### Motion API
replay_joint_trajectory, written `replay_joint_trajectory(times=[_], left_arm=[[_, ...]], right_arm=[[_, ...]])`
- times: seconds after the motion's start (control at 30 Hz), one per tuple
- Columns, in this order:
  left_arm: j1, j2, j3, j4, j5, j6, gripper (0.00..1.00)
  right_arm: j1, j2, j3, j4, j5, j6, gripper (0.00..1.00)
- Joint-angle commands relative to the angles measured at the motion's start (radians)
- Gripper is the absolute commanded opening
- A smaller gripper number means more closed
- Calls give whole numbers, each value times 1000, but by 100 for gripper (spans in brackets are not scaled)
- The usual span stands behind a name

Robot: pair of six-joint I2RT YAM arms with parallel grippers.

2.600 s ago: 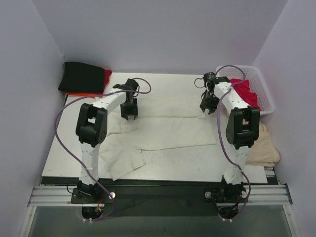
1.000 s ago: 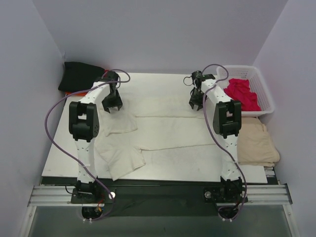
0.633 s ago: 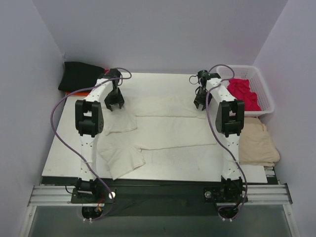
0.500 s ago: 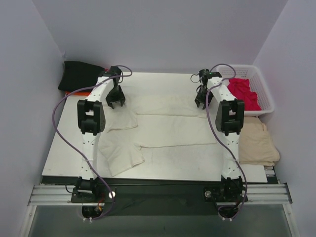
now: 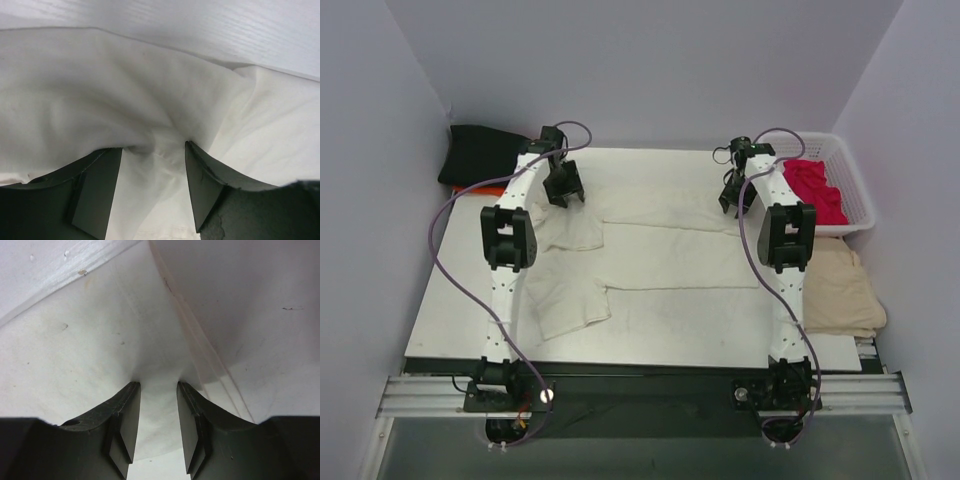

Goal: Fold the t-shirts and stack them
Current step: Fold the flattened tshirt in 1/3 of the way

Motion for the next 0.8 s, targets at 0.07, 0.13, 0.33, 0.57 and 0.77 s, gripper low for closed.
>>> replay_joint_trajectory(times=[0.07,0.13,0.33,0.57,0.77], left_arm=[[14,60,-16,147,167,60,65],[17,54,-21,166,201,81,66],[20,89,-2,178,263,92,67],[43,2,-111,241,-7,6,67],[63,-55,-131,299,32,-12,67]], right_arm=[[-14,-1,33,-39,39,16,36],[-14,-14,22,-39,42,13,37],[-14,-31,-22,-39,36,7,36],[-13,-37,5,-30,13,-39,36],[-13,-87,19,-19,33,-52,36]])
